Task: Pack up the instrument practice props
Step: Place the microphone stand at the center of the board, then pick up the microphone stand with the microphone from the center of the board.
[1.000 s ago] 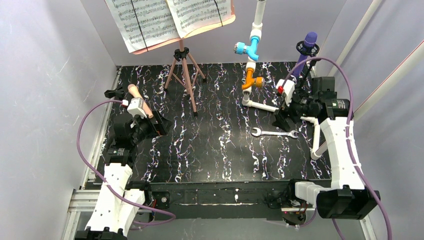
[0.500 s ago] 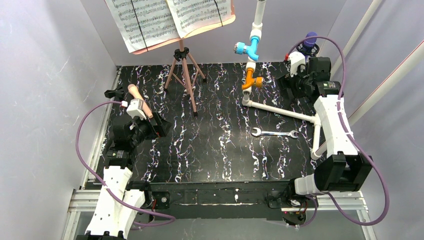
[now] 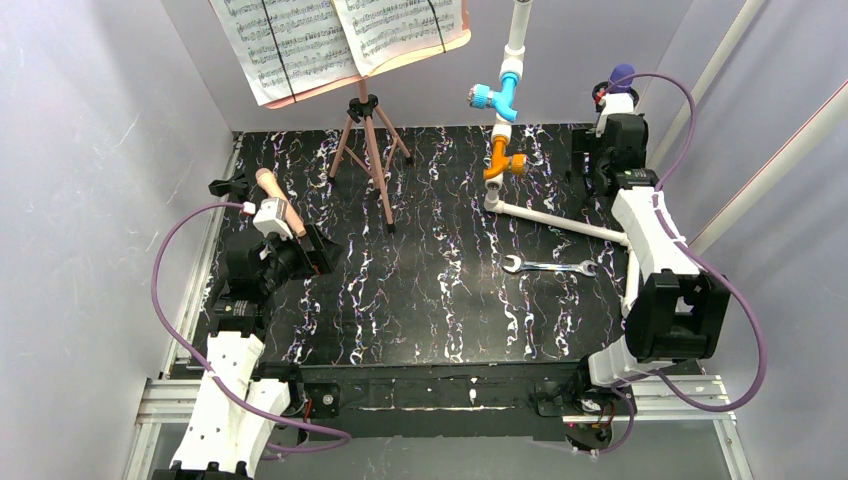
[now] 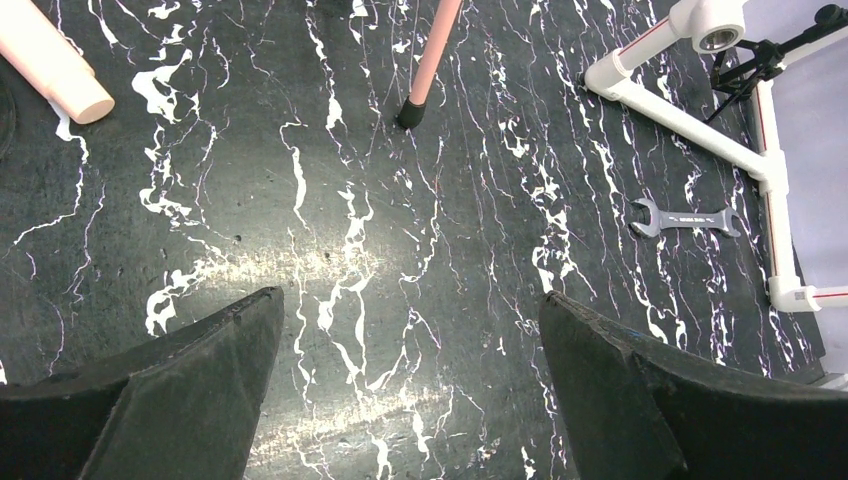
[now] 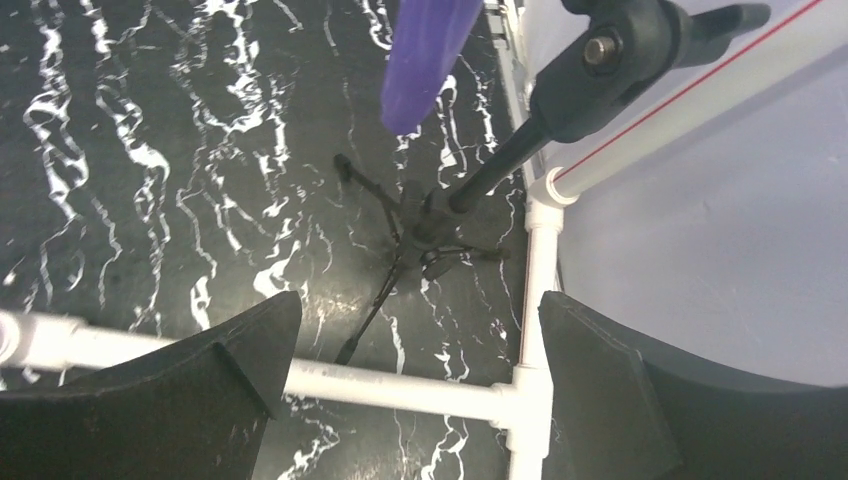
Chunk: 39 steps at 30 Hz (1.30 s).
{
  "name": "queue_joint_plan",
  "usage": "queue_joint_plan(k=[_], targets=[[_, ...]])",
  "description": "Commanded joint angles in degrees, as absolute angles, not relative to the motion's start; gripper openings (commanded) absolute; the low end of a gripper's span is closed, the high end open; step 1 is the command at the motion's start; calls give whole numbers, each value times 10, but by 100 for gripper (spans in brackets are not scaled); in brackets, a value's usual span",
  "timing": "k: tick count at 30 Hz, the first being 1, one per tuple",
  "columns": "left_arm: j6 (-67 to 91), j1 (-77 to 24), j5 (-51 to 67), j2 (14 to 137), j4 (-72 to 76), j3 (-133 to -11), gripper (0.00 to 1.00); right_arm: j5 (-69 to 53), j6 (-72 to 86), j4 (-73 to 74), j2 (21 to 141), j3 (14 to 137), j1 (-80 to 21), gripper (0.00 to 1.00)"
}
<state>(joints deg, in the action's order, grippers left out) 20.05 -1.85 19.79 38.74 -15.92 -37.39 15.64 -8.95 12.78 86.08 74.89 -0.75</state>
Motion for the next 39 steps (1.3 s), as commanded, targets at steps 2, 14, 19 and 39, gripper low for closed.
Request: queue_joint_plan(k=[2,14,19,39], targets=[[196,-19,192,388,-168,-384,98,236,-64,-49,877,713,-5,98],[192,-19,189,393,-171,-386,98,155,-11,-177,948,713,43,83],[192,-18,189,393,-172,-386,98,92,-4,-197,963,720,54,64],[190,-16,189,393,-173,-388,98,-19,-30,-237,973,725,93,1]])
